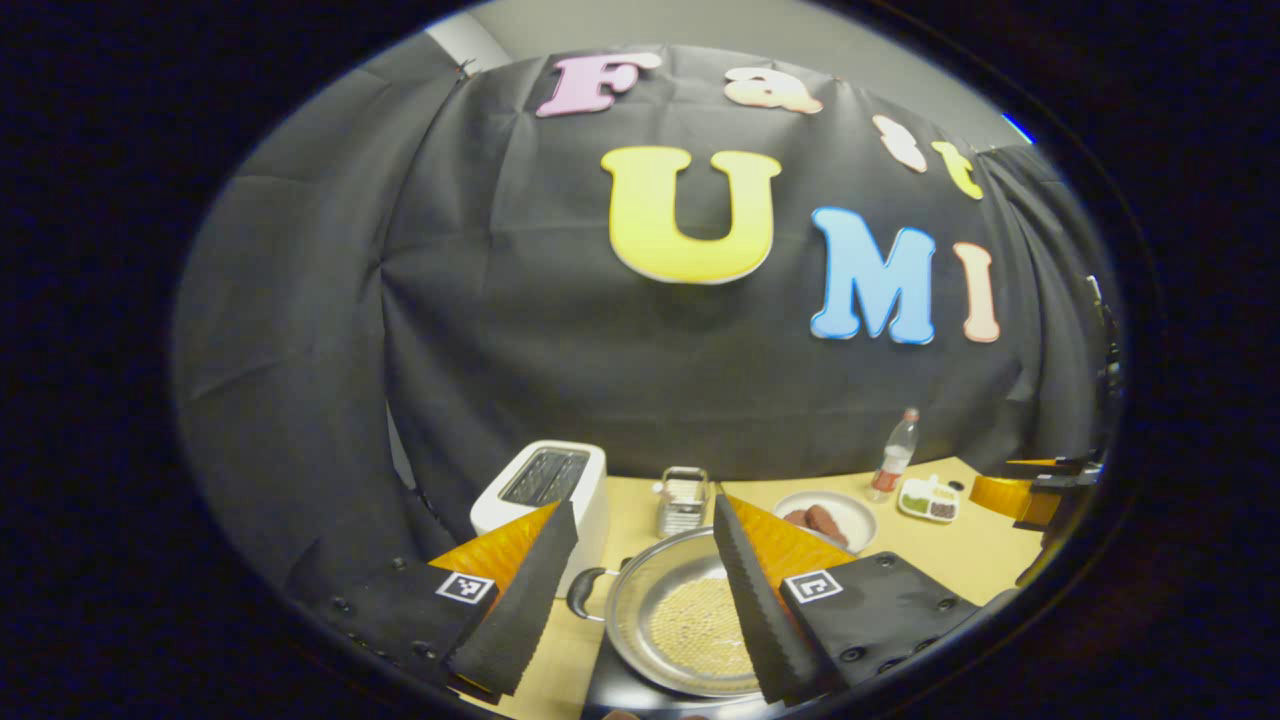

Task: First push the handle of the pot to place it horizontally, then grasp the pot with both hands and set it on the induction cooktop.

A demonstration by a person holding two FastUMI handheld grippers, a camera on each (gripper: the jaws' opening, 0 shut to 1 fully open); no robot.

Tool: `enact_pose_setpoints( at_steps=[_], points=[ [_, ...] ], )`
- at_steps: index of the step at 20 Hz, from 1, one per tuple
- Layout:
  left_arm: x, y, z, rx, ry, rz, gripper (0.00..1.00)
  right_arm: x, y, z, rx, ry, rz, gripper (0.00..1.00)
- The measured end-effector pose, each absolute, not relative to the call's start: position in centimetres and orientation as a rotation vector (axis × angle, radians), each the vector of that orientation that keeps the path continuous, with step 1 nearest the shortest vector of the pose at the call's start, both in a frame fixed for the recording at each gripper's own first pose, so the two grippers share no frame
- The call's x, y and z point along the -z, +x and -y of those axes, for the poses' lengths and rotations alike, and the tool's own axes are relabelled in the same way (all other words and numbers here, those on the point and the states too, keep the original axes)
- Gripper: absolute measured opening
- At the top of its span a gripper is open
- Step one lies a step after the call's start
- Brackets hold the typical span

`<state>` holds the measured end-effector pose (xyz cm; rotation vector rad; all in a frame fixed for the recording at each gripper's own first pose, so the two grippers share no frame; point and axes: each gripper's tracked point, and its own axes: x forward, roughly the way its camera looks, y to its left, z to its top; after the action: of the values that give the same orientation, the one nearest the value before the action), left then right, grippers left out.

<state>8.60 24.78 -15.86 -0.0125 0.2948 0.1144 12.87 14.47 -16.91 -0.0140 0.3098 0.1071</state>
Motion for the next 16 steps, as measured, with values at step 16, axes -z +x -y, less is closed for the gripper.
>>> enact_pose_setpoints(
  at_steps=[16],
  points=[
    [-2.9,2.3,3.9,-0.038,-0.013,-0.049,0.93,-2.2,5.2,4.7,-0.048,0.001,-0.026,0.98]
  ],
)
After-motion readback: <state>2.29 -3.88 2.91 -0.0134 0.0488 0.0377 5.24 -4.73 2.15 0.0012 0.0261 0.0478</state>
